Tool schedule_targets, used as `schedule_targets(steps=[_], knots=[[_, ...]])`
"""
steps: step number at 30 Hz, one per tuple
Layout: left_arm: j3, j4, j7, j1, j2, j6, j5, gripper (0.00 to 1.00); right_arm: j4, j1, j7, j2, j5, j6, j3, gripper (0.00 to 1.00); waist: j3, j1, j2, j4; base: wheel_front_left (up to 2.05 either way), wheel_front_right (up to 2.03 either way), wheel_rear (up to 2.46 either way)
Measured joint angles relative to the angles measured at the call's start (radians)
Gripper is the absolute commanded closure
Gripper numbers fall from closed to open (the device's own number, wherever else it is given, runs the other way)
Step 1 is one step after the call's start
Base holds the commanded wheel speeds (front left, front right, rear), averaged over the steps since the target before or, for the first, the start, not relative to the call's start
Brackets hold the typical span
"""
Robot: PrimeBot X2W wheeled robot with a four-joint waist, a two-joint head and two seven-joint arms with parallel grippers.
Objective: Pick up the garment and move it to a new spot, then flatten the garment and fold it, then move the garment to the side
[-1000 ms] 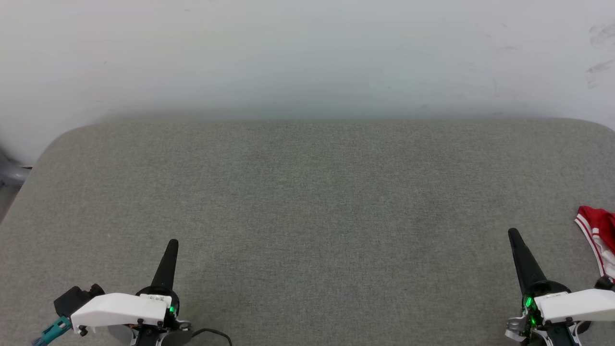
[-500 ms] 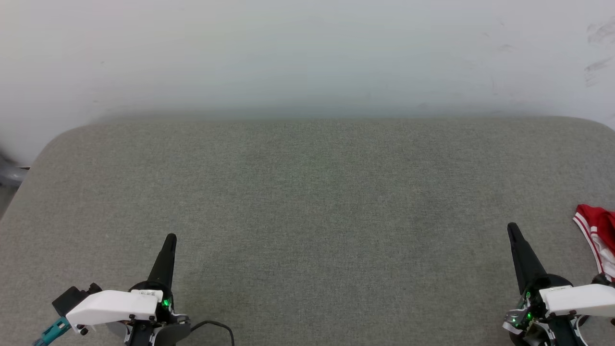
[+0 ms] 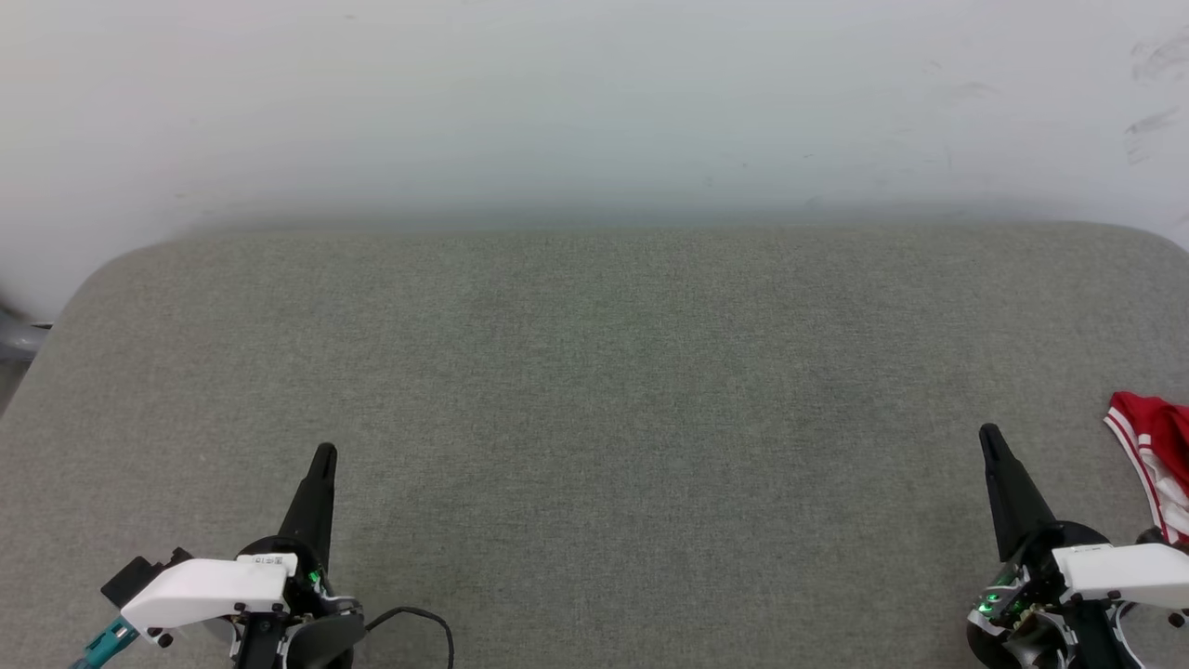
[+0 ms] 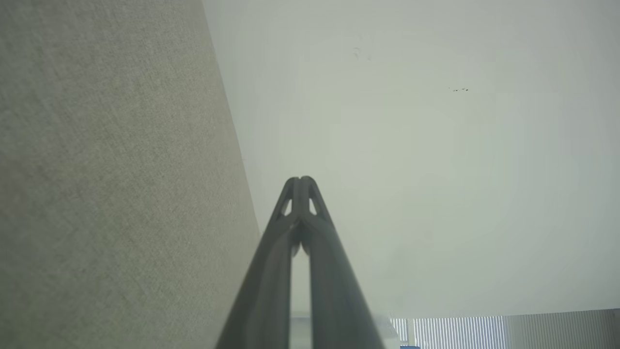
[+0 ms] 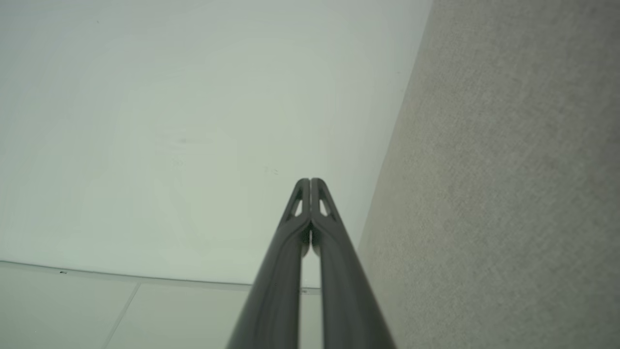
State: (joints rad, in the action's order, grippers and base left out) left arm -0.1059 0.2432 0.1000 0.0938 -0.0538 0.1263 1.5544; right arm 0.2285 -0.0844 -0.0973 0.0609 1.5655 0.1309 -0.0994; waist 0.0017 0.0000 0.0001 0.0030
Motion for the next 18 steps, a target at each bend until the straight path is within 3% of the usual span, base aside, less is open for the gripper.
schedule_targets(steps=[18], knots=[[-0.008, 0.002, 0.015, 0.011, 0.003, 0.003, 0.059, 1.0, 0.018, -0.018, -0.006, -0.001, 0.057, 0.0, -0.001, 1.0, 0.001, 0.0, 0.0, -0.003, 0.0, 0.0, 0.0]])
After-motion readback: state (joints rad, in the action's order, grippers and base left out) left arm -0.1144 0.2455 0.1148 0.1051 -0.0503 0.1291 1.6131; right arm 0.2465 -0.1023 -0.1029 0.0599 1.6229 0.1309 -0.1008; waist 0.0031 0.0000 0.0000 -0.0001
